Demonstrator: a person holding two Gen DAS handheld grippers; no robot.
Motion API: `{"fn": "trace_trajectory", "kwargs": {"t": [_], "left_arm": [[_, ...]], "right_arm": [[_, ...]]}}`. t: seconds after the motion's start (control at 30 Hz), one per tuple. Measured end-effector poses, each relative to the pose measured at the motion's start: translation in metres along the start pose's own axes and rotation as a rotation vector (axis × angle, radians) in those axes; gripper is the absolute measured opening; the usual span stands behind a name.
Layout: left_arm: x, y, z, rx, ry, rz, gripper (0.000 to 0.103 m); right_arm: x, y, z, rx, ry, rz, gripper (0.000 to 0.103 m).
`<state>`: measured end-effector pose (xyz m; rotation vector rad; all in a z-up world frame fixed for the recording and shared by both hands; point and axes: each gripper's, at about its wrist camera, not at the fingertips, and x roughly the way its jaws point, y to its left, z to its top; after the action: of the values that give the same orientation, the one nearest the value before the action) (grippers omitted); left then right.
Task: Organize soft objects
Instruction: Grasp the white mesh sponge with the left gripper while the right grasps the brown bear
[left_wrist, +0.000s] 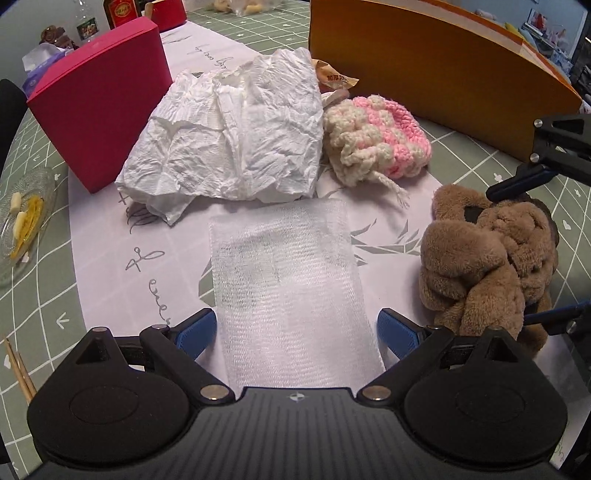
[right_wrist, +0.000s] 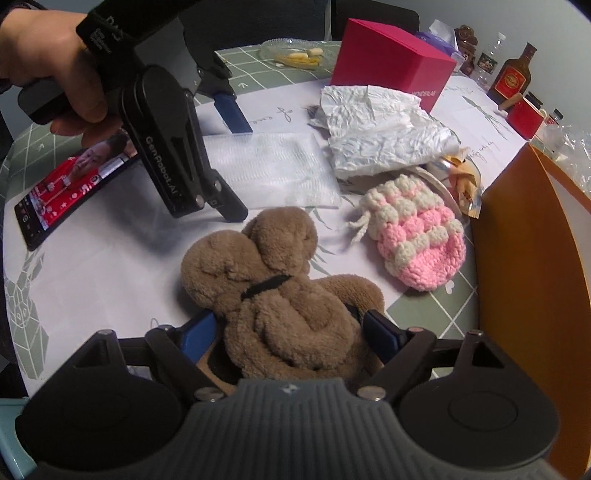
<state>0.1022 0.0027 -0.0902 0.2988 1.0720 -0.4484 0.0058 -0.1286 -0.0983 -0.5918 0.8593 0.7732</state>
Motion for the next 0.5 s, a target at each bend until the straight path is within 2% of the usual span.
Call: {"fn": "trace_trajectory", "kwargs": {"t": [0.17, 0.4, 0.43, 0.5], "left_arm": [[0.003, 0.002, 0.002, -0.022, -0.005, 0.005, 0.103], [0.000, 0.000, 0.001, -0.013, -0.017, -0.018, 0.103], [-0.001, -0.001, 0.001, -0.013, -0.018, -0.019, 0.101], [-0.005, 0.000, 0.003, -0.015, -0.023, -0.018, 0.086]], "right_arm": [[0.007, -0.008, -0.002, 0.057, 0.025, 0.013, 0.084], [0.005, -0.012, -0.001, 0.093, 0.033, 0.030, 0.074], [0.005, -0.013, -0.001, 0.096, 0.034, 0.030, 0.073], [0.004, -0.015, -0.001, 0.107, 0.036, 0.026, 0.071]]}}
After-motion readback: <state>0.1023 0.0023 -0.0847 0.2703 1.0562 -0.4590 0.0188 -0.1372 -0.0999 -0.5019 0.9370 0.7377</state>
